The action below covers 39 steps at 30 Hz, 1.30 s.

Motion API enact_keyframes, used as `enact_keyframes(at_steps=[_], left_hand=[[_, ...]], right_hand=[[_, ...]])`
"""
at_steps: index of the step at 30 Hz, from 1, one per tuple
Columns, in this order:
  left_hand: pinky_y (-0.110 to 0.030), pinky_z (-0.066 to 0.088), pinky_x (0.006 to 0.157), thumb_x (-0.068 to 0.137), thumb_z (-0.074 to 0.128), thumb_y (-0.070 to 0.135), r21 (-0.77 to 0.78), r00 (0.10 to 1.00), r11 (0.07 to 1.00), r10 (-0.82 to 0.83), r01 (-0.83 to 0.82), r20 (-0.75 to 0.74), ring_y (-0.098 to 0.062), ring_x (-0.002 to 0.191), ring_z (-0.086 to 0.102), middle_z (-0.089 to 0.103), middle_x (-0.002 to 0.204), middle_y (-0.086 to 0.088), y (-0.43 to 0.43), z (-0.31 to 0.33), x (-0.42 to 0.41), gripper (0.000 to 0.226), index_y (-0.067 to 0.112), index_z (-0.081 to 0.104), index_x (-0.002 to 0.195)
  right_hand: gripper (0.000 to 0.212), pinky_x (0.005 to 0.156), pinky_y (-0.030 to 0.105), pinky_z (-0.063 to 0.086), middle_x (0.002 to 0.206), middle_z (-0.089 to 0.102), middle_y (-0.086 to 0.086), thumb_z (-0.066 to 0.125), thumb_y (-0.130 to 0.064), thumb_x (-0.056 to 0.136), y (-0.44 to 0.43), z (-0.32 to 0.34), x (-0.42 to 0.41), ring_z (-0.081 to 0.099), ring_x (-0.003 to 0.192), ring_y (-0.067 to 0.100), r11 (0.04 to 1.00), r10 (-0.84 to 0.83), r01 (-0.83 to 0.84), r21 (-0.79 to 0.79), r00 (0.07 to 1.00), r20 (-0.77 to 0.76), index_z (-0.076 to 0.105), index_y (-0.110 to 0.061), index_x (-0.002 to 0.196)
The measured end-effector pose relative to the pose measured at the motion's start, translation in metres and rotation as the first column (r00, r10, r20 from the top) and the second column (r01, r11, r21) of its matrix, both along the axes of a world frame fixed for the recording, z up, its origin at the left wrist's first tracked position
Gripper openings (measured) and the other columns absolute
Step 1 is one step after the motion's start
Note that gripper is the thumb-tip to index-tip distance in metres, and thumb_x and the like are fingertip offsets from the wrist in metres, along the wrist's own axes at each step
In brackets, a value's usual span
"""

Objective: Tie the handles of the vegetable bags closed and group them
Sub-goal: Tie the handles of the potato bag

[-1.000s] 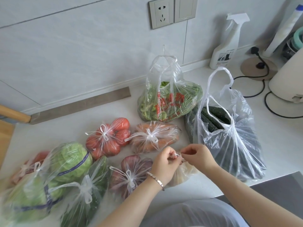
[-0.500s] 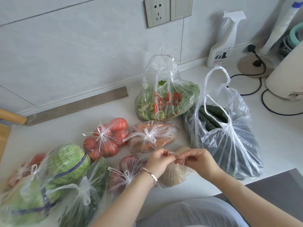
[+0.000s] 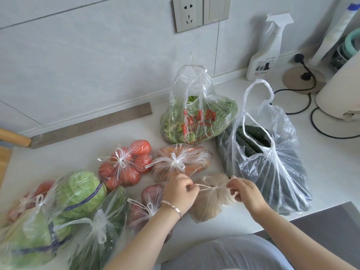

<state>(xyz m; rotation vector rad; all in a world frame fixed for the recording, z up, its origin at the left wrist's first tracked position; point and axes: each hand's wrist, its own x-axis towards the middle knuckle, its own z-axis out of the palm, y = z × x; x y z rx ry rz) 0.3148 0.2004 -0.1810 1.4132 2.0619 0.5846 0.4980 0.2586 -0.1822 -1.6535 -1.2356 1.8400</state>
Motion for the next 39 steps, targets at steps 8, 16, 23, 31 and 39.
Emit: enact_keyframes(at_steps=[8,16,23,31,39], left_hand=[[-0.026,0.030,0.063,0.079,0.041,0.052,-0.125,0.798,0.975,-0.222,0.183,-0.560,-0.015,0.075,0.049,0.055,0.070,0.015,-0.022,-0.022,-0.031,0.045,0.023,0.061,0.051],[-0.027,0.041,0.069,0.076,0.056,0.004,-0.289,0.641,0.913,0.408,-0.288,0.650,-0.017,0.063,0.054,0.056,0.057,-0.004,-0.001,0.011,-0.010,0.033,0.013,0.057,0.045],[-0.028,0.047,0.082,0.079,0.065,0.011,-0.200,0.647,0.966,0.257,-0.162,0.718,-0.010,0.079,0.060,0.066,0.082,0.009,0.010,0.000,0.021,0.025,0.019,0.064,0.102],[-0.002,0.038,0.059,0.079,0.068,0.010,-0.127,0.827,0.985,0.169,-0.118,0.536,0.010,0.051,0.052,0.059,0.046,0.021,0.023,-0.006,0.037,0.008,0.006,0.073,0.084],[-0.016,0.042,0.079,0.078,0.069,0.011,-0.011,0.871,0.973,0.210,-0.229,0.445,-0.005,0.078,0.054,0.057,0.074,0.013,0.017,-0.004,0.035,0.012,0.001,0.073,0.083]], right_hand=[[0.031,0.029,0.011,0.017,0.053,0.040,0.005,0.038,0.001,0.082,-0.006,-0.030,0.012,0.030,0.030,0.011,0.758,-0.444,0.469,-0.452,0.880,0.168,0.037,-0.012,0.054],[0.022,0.068,0.030,0.044,0.068,0.057,0.010,0.049,-0.003,0.083,-0.002,0.010,-0.011,0.051,0.067,0.021,0.966,-0.252,0.250,-0.063,0.968,-0.018,0.062,-0.003,0.065],[0.026,0.082,0.019,0.044,0.087,0.065,0.003,0.049,0.000,0.088,0.000,0.027,-0.025,0.059,0.083,0.013,0.951,0.211,-0.200,0.235,0.977,-0.024,0.066,-0.016,0.074],[0.021,0.061,0.008,0.048,0.077,0.070,0.002,0.066,-0.002,0.080,0.011,0.015,-0.018,0.060,0.055,-0.005,0.930,0.149,-0.155,0.333,0.988,0.045,0.067,-0.022,0.073],[0.015,0.063,0.010,0.039,0.078,0.068,-0.004,0.061,-0.009,0.085,-0.008,-0.012,-0.023,0.053,0.066,0.004,0.857,0.368,-0.414,0.306,0.909,0.198,0.071,-0.013,0.096]])
